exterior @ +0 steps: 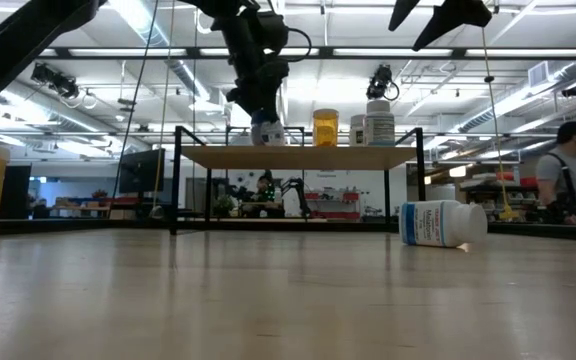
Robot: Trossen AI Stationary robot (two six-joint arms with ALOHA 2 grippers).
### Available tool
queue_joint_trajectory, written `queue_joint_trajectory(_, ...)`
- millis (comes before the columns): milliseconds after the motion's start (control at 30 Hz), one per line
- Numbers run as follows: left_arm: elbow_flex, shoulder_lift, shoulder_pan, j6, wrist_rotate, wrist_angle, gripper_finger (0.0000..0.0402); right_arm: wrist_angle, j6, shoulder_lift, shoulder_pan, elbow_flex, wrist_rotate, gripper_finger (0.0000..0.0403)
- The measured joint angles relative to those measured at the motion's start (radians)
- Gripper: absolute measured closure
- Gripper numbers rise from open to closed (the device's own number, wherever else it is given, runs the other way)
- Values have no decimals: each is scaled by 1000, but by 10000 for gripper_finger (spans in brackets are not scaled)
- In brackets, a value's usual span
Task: Pick and place medicine bottles onto shelf by color
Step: Put the blue medicine bottle on the shelf
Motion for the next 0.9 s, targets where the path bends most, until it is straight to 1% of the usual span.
queue_joint_trajectory(167, 0, 0, 0, 9, 0, 0, 181, 0, -2, 0, 0, 0, 0, 132)
queue_joint_trajectory(500, 0, 0, 0, 24, 2, 0, 161, 0, -6, 0, 0, 0, 0, 132)
queue_joint_trajectory(633, 0, 0, 0, 24, 38, 0, 159, 0, -6, 0, 0, 0, 0, 132)
queue_joint_trajectory(833, 0, 0, 0, 25, 35, 6, 159, 0, -6, 0, 0, 0, 0, 132)
queue_joint_trajectory(900, 0, 0, 0, 25, 14, 21, 158, 0, -6, 0, 0, 0, 0, 132)
